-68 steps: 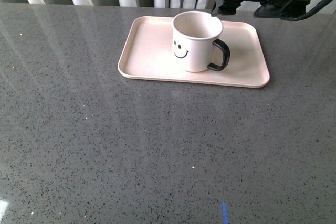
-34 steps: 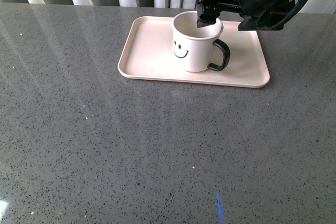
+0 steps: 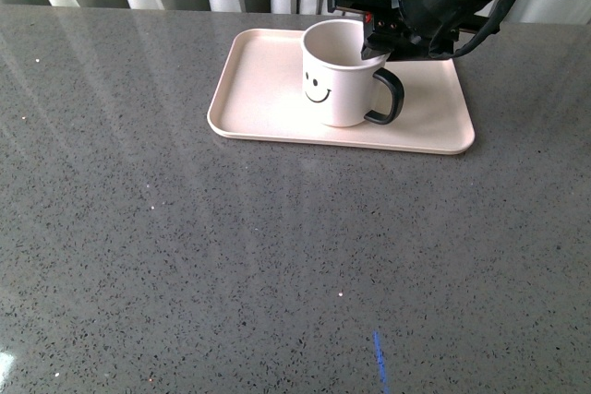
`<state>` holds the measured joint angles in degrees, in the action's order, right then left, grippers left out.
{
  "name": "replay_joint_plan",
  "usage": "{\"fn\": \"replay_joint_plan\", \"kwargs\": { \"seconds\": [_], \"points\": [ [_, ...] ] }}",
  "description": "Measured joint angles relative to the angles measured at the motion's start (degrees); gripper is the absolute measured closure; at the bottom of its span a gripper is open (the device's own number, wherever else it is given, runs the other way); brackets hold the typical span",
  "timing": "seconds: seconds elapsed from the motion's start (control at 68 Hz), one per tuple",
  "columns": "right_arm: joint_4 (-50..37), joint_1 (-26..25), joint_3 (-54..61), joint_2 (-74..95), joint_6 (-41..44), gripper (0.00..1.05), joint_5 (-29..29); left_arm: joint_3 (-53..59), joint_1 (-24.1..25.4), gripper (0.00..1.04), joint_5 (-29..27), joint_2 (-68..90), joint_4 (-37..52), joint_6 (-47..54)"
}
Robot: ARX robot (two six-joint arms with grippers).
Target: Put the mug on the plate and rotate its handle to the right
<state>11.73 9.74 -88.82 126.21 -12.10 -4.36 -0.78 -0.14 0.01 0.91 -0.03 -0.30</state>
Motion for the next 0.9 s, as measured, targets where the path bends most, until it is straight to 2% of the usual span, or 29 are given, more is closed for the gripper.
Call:
{"fn": "replay_joint_plan", "kwargs": {
  "seconds": [0.147, 0.411, 0.573, 0.735, 0.896],
  "points": [
    [0.90, -0.02, -0.74, 0.00, -1.03, 1.03, -0.46, 0.00, 0.00, 0.09, 0.00, 0.00, 0.00, 0.00],
    [1.97, -0.87, -1.36, -0.55, -0.44, 1.03, -1.01, 0.00, 0.00, 0.09, 0.00, 0.00, 0.02, 0.00],
    [4.46, -3.15, -3.74, -2.12, 10.84, 1.03, -1.84, 0.00, 0.00, 0.09, 0.00, 0.00, 0.02, 0.00],
    [6.93, -5.66, -6.95, -2.45, 25.51, 1.03, -10.14, 0.00, 0.00, 0.09, 0.00, 0.00, 0.00, 0.00],
    [9.46, -5.79, -9.49, -1.05, 34.29, 1.03, -11.67, 0.00, 0.00, 0.09, 0.00, 0.00, 0.00, 0.00]
  ]
}}
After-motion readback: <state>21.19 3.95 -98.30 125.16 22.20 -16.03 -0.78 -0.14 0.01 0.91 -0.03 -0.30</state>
